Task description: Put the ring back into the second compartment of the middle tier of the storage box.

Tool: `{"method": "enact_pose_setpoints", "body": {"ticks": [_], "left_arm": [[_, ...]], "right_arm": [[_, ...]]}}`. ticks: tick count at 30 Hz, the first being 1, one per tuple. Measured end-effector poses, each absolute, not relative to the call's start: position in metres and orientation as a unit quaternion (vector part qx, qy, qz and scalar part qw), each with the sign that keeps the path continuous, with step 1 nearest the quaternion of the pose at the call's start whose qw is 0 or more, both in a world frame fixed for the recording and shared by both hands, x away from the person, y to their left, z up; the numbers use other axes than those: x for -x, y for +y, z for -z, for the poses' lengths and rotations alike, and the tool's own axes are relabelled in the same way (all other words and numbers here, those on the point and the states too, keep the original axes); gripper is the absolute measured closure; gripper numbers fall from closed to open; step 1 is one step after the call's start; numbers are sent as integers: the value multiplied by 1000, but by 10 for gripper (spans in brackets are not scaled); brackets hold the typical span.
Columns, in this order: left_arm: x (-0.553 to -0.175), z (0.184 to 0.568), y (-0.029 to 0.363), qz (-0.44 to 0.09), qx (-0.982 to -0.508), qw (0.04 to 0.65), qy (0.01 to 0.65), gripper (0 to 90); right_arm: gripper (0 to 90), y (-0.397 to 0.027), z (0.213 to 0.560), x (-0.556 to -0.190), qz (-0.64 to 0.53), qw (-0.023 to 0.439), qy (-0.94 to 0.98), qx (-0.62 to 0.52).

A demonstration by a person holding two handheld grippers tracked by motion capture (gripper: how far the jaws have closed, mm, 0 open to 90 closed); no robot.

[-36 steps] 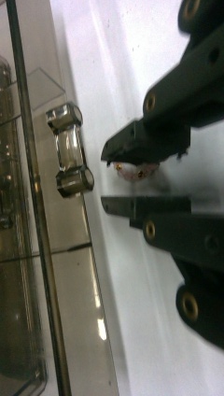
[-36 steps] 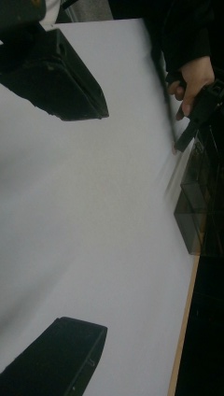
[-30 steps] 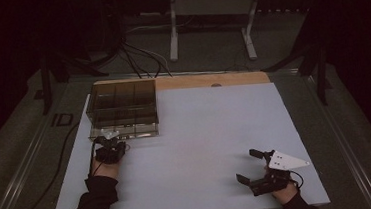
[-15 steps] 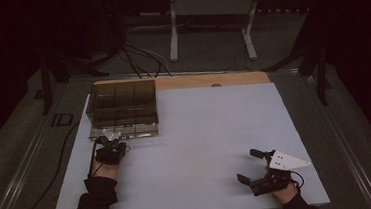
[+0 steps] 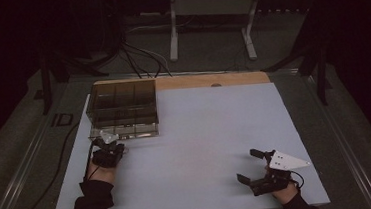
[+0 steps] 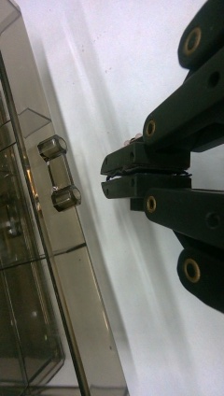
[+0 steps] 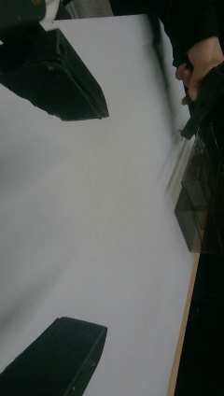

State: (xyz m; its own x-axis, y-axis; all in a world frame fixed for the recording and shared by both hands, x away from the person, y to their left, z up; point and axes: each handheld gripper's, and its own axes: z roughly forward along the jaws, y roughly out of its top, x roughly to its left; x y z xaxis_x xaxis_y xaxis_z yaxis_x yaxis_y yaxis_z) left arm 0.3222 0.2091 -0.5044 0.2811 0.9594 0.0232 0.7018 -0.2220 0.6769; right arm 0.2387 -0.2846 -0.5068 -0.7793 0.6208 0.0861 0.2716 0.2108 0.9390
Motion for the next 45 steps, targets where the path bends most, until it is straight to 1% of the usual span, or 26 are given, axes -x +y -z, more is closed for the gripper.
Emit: {"method": "enact_pose_setpoints", "body": {"ticks": [19, 45], "left_arm": [[-310, 486, 204, -226, -771, 284, 523, 900], [-296, 466, 214, -221, -780, 294, 507, 900]], "right_arm": [[0, -285, 507, -238, -556, 158, 761, -294], [0, -284, 507, -238, -556, 157, 762, -293]]}}
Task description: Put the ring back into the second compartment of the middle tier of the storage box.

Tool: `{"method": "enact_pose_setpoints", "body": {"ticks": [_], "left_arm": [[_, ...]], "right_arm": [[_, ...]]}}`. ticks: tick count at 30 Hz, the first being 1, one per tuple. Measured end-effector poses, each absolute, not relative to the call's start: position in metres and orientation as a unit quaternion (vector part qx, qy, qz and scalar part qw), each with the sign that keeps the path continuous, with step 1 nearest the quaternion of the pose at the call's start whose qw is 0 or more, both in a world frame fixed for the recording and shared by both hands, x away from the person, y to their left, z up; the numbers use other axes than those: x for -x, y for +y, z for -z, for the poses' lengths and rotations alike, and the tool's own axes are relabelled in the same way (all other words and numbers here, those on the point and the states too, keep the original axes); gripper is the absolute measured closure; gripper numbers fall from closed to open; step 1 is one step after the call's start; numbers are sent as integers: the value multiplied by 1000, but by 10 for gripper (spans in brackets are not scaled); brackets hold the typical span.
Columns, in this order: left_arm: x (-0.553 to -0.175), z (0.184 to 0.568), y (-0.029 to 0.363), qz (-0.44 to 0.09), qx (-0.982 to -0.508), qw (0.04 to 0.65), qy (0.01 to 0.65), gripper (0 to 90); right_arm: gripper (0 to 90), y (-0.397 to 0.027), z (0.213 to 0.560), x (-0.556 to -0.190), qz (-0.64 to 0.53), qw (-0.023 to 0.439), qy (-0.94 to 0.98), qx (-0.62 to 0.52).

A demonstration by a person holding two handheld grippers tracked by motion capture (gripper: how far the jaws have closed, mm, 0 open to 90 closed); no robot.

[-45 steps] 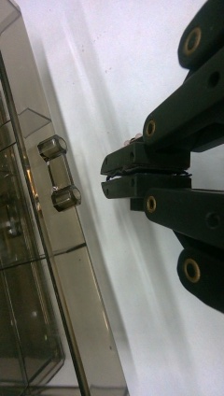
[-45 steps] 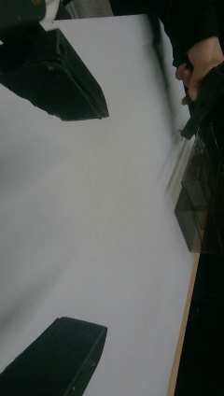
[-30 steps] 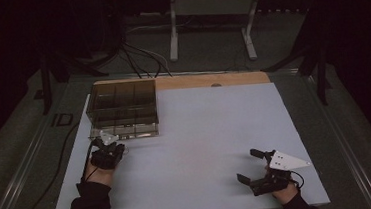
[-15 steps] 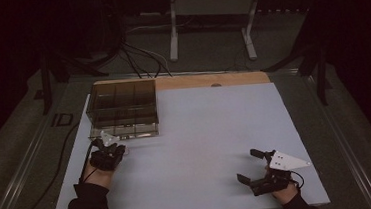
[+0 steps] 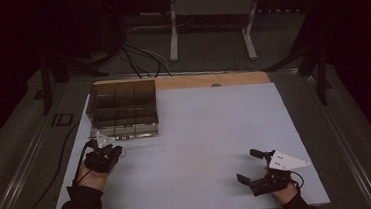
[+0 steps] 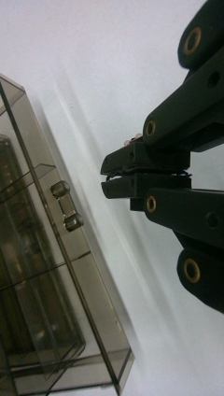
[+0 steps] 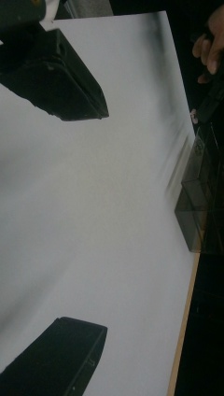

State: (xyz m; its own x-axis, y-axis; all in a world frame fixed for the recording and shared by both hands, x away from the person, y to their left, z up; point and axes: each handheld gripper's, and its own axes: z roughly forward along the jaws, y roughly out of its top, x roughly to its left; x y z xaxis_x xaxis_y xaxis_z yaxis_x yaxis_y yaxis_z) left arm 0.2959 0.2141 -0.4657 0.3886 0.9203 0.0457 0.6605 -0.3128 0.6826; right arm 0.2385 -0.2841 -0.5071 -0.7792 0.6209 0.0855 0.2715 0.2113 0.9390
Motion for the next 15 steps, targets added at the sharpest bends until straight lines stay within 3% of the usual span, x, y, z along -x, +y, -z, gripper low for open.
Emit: {"method": "enact_pose_setpoints", "body": {"ticks": [15], "left_arm": [[-295, 452, 215, -224, -784, 299, 496, 900]], "right_arm": [[0, -284, 507, -238, -556, 156, 762, -293]]}}
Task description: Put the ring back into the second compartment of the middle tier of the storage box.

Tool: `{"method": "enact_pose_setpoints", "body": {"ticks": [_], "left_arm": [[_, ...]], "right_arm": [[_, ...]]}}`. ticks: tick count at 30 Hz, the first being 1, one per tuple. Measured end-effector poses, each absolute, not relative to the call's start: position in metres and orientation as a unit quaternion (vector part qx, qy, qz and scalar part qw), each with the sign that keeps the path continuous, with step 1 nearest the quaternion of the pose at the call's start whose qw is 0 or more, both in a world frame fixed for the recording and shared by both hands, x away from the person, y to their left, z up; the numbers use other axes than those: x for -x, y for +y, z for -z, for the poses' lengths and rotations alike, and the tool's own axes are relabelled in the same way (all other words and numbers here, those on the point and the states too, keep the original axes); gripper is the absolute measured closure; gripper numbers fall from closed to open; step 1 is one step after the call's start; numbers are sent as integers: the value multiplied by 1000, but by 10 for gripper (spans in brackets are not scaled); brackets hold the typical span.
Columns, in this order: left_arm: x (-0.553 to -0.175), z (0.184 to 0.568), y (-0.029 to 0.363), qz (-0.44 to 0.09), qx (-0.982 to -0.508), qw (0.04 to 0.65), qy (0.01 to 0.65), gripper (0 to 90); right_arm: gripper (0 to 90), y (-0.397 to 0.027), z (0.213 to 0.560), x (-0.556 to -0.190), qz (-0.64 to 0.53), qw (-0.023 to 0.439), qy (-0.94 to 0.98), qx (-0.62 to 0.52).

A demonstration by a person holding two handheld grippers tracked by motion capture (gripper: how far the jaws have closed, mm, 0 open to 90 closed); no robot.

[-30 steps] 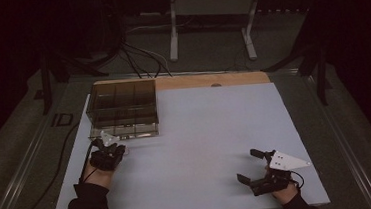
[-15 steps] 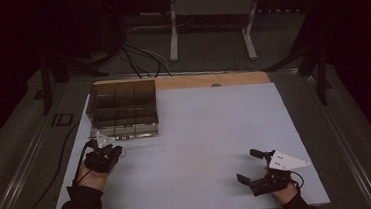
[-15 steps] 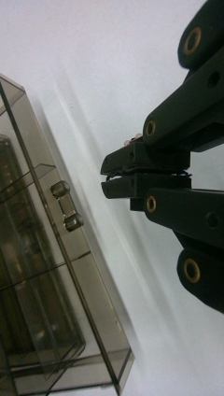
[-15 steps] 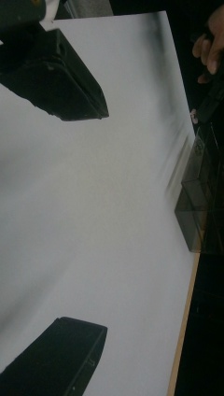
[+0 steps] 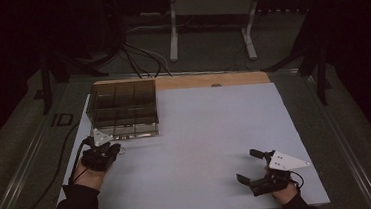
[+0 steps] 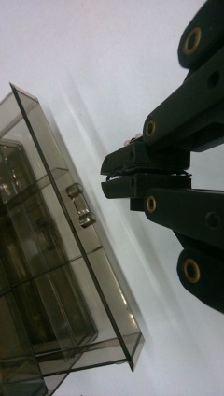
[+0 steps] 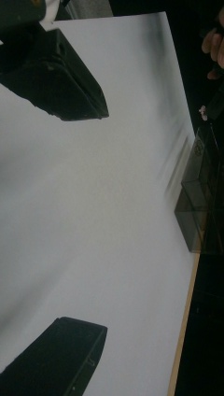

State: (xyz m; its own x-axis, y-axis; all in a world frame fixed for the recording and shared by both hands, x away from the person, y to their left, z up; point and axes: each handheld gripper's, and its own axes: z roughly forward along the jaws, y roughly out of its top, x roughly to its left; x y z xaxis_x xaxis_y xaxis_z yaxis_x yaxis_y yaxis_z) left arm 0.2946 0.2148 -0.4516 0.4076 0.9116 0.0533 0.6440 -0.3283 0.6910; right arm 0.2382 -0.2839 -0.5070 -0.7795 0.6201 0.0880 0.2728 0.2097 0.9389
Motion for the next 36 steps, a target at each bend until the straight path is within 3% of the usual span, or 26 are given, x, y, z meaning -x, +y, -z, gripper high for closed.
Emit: {"method": "enact_pose_setpoints", "body": {"ticks": [36], "left_arm": [[-318, 413, 214, -225, -792, 320, 469, 900]], "right_arm": [[0, -283, 507, -238, -557, 155, 762, -291]]}}
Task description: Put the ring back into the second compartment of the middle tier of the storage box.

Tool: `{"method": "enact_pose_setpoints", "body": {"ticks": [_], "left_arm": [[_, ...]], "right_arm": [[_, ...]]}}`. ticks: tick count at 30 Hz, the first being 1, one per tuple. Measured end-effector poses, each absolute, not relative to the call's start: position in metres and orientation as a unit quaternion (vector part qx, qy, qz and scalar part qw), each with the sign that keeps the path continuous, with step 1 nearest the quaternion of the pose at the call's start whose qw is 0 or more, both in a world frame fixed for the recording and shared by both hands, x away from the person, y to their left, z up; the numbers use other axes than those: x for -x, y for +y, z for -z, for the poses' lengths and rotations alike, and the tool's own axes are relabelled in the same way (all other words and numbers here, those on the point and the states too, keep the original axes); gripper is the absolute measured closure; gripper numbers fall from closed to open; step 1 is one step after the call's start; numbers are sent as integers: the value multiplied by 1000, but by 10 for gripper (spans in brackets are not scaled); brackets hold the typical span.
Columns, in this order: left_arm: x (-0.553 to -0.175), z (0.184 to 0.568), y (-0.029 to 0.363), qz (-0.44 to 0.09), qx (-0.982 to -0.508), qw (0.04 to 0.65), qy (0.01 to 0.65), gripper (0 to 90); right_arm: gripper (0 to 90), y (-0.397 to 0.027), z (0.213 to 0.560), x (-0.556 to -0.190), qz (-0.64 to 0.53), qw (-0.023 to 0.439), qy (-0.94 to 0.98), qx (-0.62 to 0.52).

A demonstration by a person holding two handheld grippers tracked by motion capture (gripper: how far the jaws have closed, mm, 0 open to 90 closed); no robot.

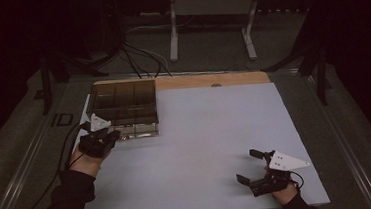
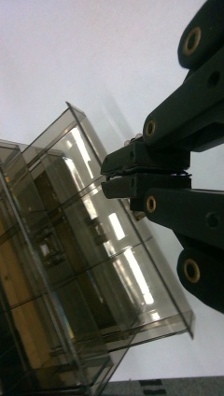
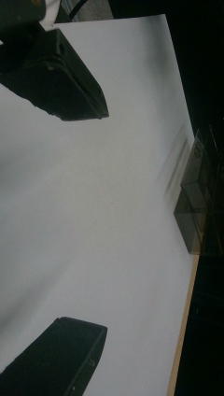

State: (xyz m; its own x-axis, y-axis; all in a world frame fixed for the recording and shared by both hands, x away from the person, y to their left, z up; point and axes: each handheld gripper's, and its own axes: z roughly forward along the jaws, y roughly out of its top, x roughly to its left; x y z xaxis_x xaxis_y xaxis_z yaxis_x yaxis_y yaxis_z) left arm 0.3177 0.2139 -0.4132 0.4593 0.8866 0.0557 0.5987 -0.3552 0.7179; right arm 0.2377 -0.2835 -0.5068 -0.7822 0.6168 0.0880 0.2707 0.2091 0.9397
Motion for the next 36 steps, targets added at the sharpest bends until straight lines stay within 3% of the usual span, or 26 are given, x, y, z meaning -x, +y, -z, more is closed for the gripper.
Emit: {"method": "enact_pose_setpoints", "body": {"ticks": [36], "left_arm": [[-367, 422, 201, -224, -785, 326, 476, 900]], "right_arm": [[0, -283, 507, -237, -557, 157, 763, -289]]}}
